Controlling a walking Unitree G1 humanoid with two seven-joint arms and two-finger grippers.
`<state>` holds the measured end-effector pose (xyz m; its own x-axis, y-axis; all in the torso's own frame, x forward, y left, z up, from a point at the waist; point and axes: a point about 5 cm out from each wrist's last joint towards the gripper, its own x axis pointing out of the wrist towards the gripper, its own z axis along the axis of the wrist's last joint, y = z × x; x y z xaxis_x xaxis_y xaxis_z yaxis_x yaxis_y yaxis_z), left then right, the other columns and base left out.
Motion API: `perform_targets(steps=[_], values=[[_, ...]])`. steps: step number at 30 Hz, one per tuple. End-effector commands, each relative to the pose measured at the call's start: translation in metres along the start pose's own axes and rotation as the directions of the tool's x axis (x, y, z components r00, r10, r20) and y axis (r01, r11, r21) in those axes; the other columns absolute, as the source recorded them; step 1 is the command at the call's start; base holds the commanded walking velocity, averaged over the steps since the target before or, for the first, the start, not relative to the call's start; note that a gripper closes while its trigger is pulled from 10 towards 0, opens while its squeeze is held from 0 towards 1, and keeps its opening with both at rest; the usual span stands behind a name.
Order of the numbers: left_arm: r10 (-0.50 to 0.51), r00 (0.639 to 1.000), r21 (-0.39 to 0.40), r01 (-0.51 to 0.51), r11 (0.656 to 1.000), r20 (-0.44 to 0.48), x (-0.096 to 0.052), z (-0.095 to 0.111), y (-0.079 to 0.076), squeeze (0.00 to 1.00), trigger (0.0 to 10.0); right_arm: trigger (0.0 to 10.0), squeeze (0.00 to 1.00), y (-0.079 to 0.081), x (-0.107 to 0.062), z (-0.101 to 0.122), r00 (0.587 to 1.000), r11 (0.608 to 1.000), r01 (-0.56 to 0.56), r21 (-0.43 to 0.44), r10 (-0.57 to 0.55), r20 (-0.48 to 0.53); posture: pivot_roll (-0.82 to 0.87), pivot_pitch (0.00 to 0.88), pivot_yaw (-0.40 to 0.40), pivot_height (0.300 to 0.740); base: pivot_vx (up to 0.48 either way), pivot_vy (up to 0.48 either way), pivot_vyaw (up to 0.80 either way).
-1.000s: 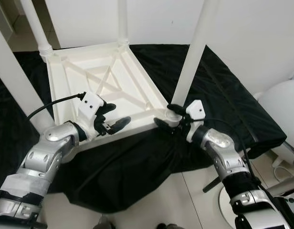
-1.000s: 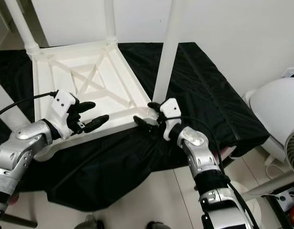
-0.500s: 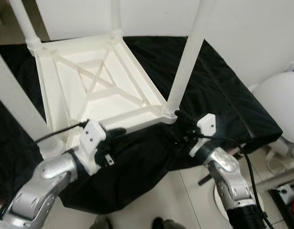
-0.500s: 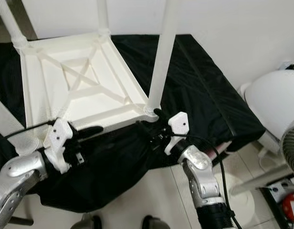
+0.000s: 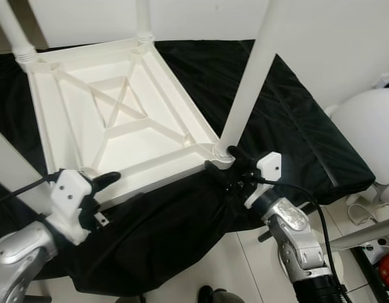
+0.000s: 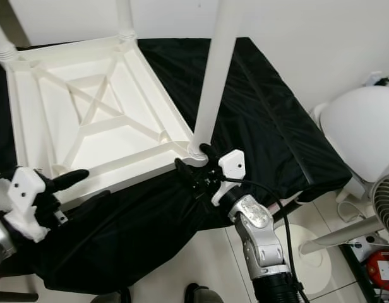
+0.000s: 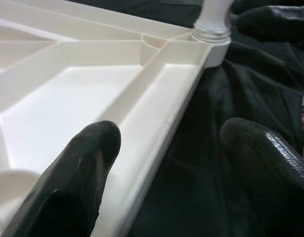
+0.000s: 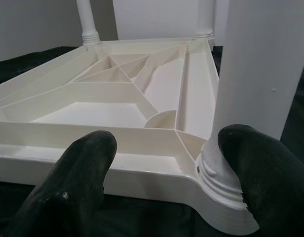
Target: Building children table
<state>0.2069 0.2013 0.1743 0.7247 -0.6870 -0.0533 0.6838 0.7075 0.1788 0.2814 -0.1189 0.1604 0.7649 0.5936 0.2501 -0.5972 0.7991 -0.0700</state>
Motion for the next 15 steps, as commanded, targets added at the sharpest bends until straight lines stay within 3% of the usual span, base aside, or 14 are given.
perform_targets(steps=[1, 7, 11, 15], values=[[-0.064, 0.998, 0.017, 0.064, 0.998, -0.01, -0.004, 0.001, -0.003, 0.0, 10.0, 10.0, 0.0, 0.001, -0.001, -0.004, 1.0, 1.0, -0.003, 0.006, 0.004, -0.025, 0.12, 0.15, -0.073, 0.74, 0.0, 0.0, 0.0], [-0.088, 0.996, 0.002, 0.088, 0.996, -0.034, -0.016, -0.002, -0.01, 0.0, 10.0, 10.0, 0.0, -0.001, 0.003, -0.003, 0.999, 1.0, -0.02, -0.012, 0.019, -0.026, 0.14, 0.14, -0.076, 0.74, 0.0, 0.0, 0.0], [-0.104, 0.991, -0.005, 0.104, 0.995, -0.084, -0.039, 0.0, -0.007, 0.0, 10.0, 10.0, 0.0, -0.006, 0.002, -0.003, 0.999, 0.999, -0.019, -0.027, 0.019, -0.031, 0.15, 0.149, -0.083, 0.74, 0.0, 0.0, 0.0], [-0.121, 0.985, -0.019, 0.119, 0.993, -0.123, -0.05, 0.002, -0.008, 0.0, 10.0, 10.0, 0.0, -0.008, 0.004, -0.003, 0.999, 0.999, -0.024, -0.033, 0.022, -0.034, 0.15, 0.149, -0.087, 0.74, 0.0, 0.0, 0.0]])
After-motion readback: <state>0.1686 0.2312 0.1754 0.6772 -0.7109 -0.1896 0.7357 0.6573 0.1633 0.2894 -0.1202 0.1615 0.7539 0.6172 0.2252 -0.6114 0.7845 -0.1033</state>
